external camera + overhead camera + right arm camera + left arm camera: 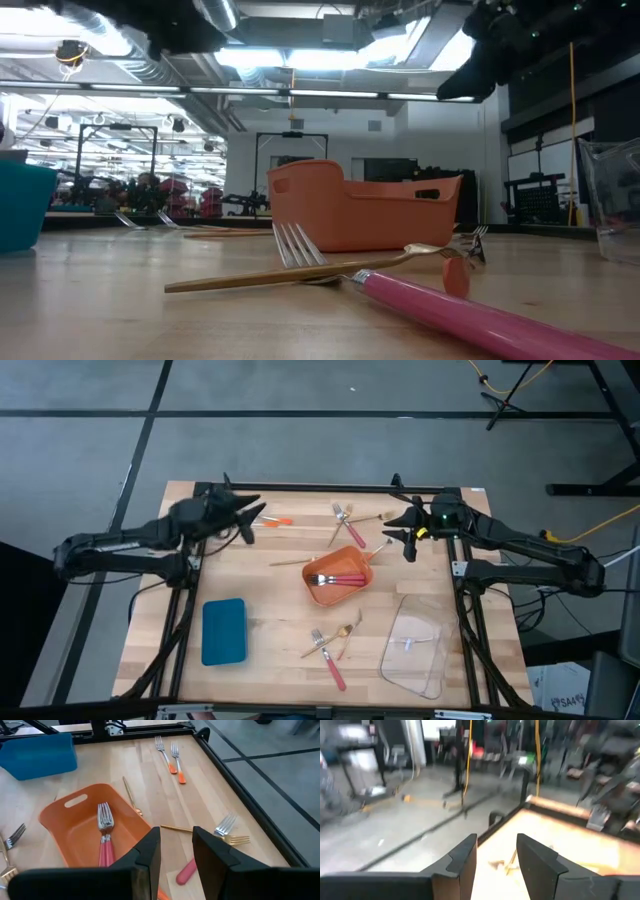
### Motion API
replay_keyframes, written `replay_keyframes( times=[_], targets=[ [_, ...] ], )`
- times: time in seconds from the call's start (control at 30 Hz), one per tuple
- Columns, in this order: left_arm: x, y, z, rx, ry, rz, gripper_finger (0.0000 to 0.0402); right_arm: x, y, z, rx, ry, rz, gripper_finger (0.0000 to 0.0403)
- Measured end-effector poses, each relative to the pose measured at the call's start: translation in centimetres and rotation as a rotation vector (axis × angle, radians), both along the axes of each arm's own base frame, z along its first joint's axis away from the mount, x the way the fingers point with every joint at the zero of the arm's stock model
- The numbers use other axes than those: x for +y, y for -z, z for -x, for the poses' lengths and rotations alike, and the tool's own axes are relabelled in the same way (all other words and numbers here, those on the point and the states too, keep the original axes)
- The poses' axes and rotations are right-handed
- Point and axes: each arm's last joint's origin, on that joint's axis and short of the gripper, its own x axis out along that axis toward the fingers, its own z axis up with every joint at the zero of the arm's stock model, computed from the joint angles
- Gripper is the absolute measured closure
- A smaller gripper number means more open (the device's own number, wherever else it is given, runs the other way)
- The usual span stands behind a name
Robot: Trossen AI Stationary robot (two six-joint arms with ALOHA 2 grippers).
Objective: Sort silverware by color (type)
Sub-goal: Put the orange fork into the blue bin
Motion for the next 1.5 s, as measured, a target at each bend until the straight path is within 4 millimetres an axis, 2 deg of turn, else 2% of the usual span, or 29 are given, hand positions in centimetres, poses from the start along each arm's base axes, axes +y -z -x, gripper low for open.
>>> replay_keyframes(
  times=[0.17,0.3,0.47,0.67,1.0,1.2,1.5],
  targets=[
    [3.4,-1.6,-1.5,0.166,-0.007,0.138,0.0268,0.0,0.0,0.0,0.003,-0.008,-0.005,0.0301],
    [6.3,-1.6,-2.2,0.273,0.000,0.263,0.0269,0.0,0.1,0.0,0.004,-0.008,-0.006,0.0301],
    [9.6,-0.2,-2.4,0.377,-0.012,0.428,0.0269,0.0,0.1,0.0,0.005,-0.009,-0.007,0.0301],
    [12.4,2.5,-1.9,0.479,-0.023,0.564,0.0269,0.0,0.1,0.0,0.006,-0.009,-0.007,0.0301],
    [14.4,6.5,-0.8,0.750,0.014,0.680,0.0269,0.1,0.1,0.0,0.008,-0.009,-0.008,0.0301],
    [14.9,8.3,-1.0,0.880,0.040,0.702,0.0269,0.1,0.1,0.0,0.013,-0.009,-0.010,0.0301],
    [15.8,11.0,-1.7,0.979,0.081,0.762,0.0269,0.1,0.4,0.1,0.036,-0.009,-0.021,0.0301]
  ],
)
